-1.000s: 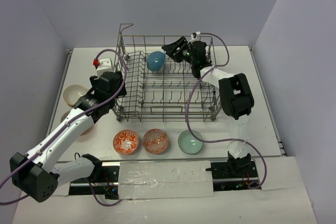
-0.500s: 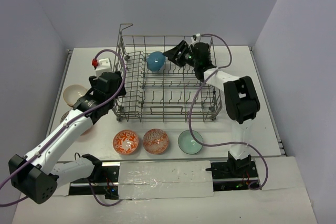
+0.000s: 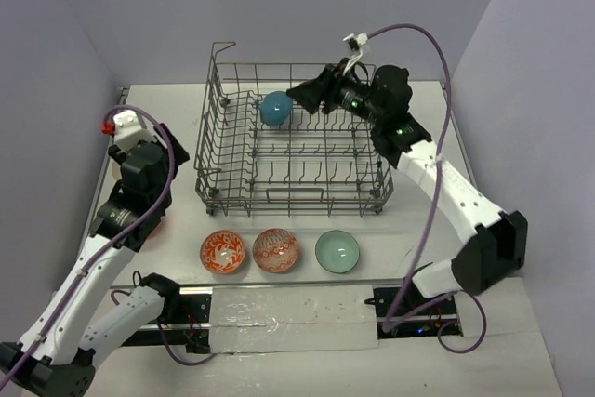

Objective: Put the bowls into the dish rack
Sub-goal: Insert the bowl into the dish rack, then pick up the bowl from the bowl.

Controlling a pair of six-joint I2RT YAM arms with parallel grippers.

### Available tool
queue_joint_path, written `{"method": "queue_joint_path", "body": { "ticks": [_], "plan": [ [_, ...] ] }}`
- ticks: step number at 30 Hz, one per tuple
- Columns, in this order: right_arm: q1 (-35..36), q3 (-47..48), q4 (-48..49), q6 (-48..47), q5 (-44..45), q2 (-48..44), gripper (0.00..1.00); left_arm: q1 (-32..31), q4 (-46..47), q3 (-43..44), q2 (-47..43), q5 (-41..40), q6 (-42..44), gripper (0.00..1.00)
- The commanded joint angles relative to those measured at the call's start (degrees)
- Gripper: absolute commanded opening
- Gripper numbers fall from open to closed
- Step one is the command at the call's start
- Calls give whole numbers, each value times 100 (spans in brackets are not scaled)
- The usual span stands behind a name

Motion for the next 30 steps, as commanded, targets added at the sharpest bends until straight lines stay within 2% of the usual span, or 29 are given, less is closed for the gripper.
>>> {"method": "queue_joint_path", "body": {
  "ticks": [1, 5, 9, 13, 16, 19, 23, 30],
  "plan": [
    [570, -154, -1212, -1543, 46, -722, 62, 295, 326, -92, -266, -364, 1, 75],
    [1168, -409, -1663, -2038, 451, -1338, 62, 637, 361, -162, -564, -541, -192, 75],
    [1739, -304, -2101, -2450, 590, -1269, 62, 962, 300, -162, -697, -743, -298, 76],
    [2346, 354, -2665, -2830, 837, -646, 62, 1288, 168, -136, -750, -998, -473, 80],
    [2408, 644, -2709, -2865, 820, -136, 62, 1613, 185, -153, -759, -919, -518, 81],
    [2452, 908, -2674, -2795, 706, 365, 61, 1956, 19, -23, -400, -796, -605, 81],
    [2522, 919, -2657, -2777, 416, 437, 61, 2465, -297, 382, 267, -322, -614, 82],
    [2531, 84, -2419, -2917, 134, -239, 62, 3476, -315, 883, 928, 1303, -482, 82]
  ]
}}
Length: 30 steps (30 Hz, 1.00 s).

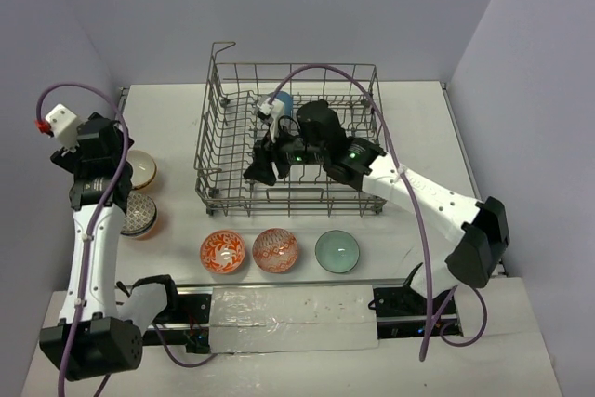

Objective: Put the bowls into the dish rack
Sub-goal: Pick up the bowl from the bowl.

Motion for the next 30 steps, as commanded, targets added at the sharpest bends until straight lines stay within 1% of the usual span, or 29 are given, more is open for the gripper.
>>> {"method": "queue_joint_path", "body": {
  "ticks": [1, 4, 5, 8, 12, 14, 18, 23, 27, 30],
  "plan": [
    [40, -255, 188, -225, -189, -637, 62, 338, -66, 468, 192, 1016, 46, 82],
    [48, -536, 267, -269, -119, -902, 62, 602, 12, 477, 386, 1446, 160, 81],
    [48, -607, 345, -278, -119, -1085, 62, 715, 4, 477, 526, 1752, 178, 81],
    [57, -757, 416, -287, -119, -1341, 63, 918, 91, 372, 816, 2333, 178, 81],
    [66, -792, 452, -304, -66, -1456, 64, 1121, 302, 74, 958, 2765, 204, 80],
    [57, -792, 425, -261, -57, -1412, 64, 1130, 329, -15, 993, 2679, 257, 79],
    [57, -1063, 486, -269, -180, -1474, 64, 1130, 329, -59, 966, 2204, 372, 79],
    [57, -1100, 496, -287, -259, -1544, 64, 1165, 311, -94, 1081, 2010, 319, 79],
    [57, -1179, 557, -296, -233, -1649, 64, 1209, 373, -182, 1160, 2098, 284, 79],
    [57, -1170, 531, -296, -250, -1676, 64, 1235, 338, -173, 1274, 1984, 231, 79]
  ]
}}
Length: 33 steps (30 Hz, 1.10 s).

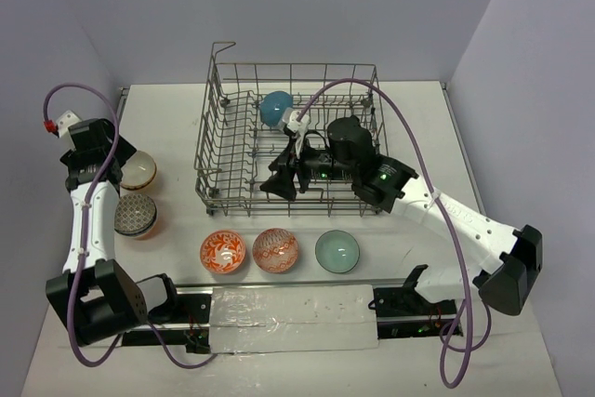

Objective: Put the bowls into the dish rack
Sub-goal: Pick up the bowl from the bowl.

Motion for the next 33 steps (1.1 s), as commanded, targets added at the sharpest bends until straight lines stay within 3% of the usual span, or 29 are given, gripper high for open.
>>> {"method": "queue_joint_path", "body": {
  "ticks": [1, 33],
  "plan": [
    [35, 26, 242, -68, -78, -257, 64, 66, 124, -29, 157, -239, -40, 80],
    [-386, 131, 181, -60, -535, -38, 65, 338, -26, 147, 1432, -248, -313, 72]
  ]
}}
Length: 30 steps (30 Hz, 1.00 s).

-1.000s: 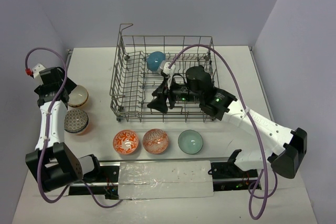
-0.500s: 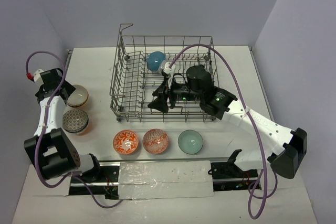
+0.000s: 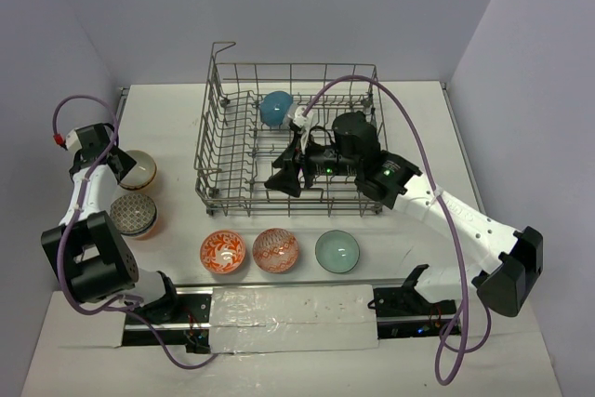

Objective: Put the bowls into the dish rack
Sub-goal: Pick up the bowl from the bowl.

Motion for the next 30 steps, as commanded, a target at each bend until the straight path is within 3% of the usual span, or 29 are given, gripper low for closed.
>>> {"method": "queue_joint_path", "body": {
  "ticks": [1, 30],
  "plan": [
    [-74, 129, 229, -29, -157, 4, 65, 32, 33, 169, 61, -47, -39, 71],
    [-188, 67, 282, -38, -175, 21, 65, 32, -37, 222, 229, 5, -22, 25]
  ]
}}
